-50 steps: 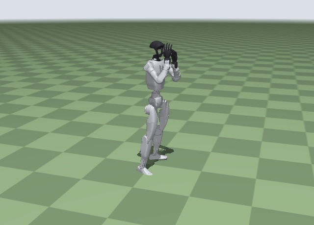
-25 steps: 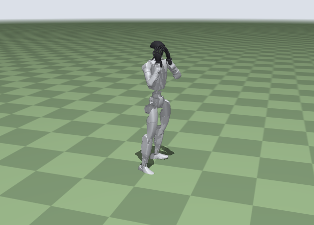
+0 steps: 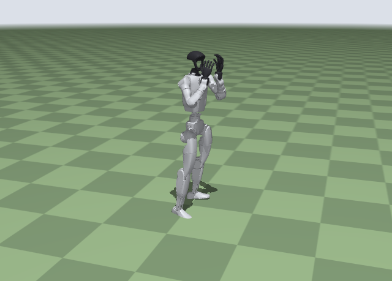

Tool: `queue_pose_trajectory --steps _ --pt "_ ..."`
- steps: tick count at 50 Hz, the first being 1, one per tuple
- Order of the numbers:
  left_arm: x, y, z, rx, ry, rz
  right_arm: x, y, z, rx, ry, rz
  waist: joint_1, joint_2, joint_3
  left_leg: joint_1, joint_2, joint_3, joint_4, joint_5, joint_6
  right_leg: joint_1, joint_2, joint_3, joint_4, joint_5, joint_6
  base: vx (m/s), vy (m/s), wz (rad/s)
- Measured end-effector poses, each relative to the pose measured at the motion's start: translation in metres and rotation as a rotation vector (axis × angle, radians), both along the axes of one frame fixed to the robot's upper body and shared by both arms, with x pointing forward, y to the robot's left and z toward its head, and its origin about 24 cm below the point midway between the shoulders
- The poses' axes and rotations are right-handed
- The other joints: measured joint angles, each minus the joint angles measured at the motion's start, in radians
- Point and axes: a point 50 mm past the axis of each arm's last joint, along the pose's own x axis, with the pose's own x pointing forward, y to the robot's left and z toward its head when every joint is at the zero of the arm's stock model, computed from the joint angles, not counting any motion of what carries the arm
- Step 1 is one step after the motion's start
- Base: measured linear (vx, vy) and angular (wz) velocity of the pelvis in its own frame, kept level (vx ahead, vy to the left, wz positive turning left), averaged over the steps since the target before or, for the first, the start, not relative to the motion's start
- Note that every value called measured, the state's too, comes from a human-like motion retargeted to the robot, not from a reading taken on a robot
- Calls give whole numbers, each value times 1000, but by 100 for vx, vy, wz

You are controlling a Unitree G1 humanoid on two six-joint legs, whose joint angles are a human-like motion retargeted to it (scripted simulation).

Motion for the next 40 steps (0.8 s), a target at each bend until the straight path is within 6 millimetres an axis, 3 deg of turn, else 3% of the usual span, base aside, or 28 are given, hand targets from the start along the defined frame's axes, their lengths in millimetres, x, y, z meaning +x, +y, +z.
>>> queue_pose_trajectory --steps 5,8,13,17,20,22,26,30,35,38,40 --pt "-24 11 -38 172 -41 7 12 0 37 173 -42 16 56 -19 0 -17 -6 -28 5 1 11 3 -13 -24 -2 2 0 -2 1 28" --pt "-29 11 -45 260 -77 47 15 0 46 250 -24 54 101 -38 -8 -33 -6 -54 12 3 11 8 -17 -49 -5 1 -6 -1 0 44" --pt "-12 29 -19 134 -84 201 4 19 25 122 -6 121 161 -77 -9 -58 -6 -120 17 8 4 31 -26 -117 -7 -7 -12 -1 1 68" --pt "-1 39 -5 -42 -8 189 0 40 9 -36 16 171 200 -92 -5 -69 -7 -169 11 16 -2 49 -29 -166 -3 -15 -23 0 1 63" --pt "-5 41 -20 -22 15 212 3 50 17 -56 -10 170 237 -98 1 -76 -9 -195 6 20 -1 52 -33 -190 6 -21 -26 1 2 45" --pt "-12 52 -37 36 26 236 10 46 31 39 16 170 265 -103 -2 -83 -12 -210 2 23 3 53 -37 -207 8 -23 -27 2 2 41" --pt "-22 43 -58 216 45 175 23 42 48 167 76 171 313 -115 -18 -104 -19 -251 6 26 7 62 -45 -246 6 -25 -34 3 2 52" --pt "-15 46 -48 273 10 211 22 38 34 131 92 176 333 -123 -28 -119 -29 -305 -1 36 -1 81 -54 -303 7 -32 -35 2 3 71" --pt "4 58 -15 22 22 276 8 52 2 -72 79 184 338 -109 -30 -113 -37 -340 -30 56 -19 93 -61 -340 24 -43 -40 0 2 37" --pt "6 66 -13 -48 42 307 12 58 11 -72 77 166 348 -94 -27 -106 -39 -331 -37 59 -19 88 -63 -329 26 -44 -43 -1 0 -8" --pt "-2 55 -31 34 43 290 17 62 24 -32 42 126 355 -89 -21 -106 -41 -317 -31 54 -16 83 -65 -314 24 -41 -40 -1 1 -33"
